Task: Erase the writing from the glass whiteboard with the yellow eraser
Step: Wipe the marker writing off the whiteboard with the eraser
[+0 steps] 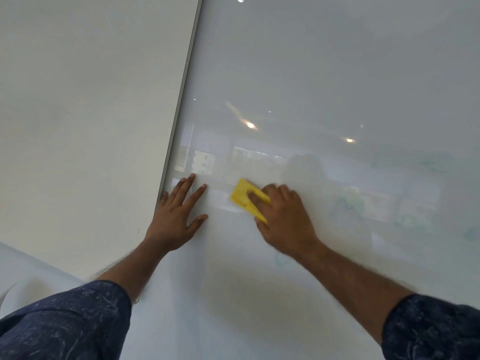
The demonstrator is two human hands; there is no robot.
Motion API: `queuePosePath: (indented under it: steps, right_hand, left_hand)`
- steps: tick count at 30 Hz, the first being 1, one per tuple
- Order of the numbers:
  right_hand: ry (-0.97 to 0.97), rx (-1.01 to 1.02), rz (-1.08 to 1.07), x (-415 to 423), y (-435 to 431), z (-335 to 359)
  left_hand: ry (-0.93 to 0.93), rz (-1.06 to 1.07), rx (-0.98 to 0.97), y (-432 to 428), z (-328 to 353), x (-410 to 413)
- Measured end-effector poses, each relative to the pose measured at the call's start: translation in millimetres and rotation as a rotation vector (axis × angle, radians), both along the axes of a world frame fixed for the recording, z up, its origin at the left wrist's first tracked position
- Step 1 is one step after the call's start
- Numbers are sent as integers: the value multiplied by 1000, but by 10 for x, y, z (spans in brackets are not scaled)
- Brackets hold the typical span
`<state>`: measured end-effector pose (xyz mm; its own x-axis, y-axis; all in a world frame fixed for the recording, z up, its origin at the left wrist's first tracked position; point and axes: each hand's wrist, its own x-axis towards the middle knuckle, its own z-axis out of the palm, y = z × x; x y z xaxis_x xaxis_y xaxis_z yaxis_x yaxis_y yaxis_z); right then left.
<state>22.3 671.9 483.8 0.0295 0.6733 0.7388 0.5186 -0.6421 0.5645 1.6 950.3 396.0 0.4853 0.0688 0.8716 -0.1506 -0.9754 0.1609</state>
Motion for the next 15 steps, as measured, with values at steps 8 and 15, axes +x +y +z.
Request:
queuePosePath:
  steps: [8, 15]
  right_hand:
    - [-11, -330, 88, 105, -172, -837]
    - [-42, 99, -24, 70, -166, 192]
  left_hand:
    - [8, 8, 17, 23, -2, -9]
    - [0, 19, 16, 14, -30, 10]
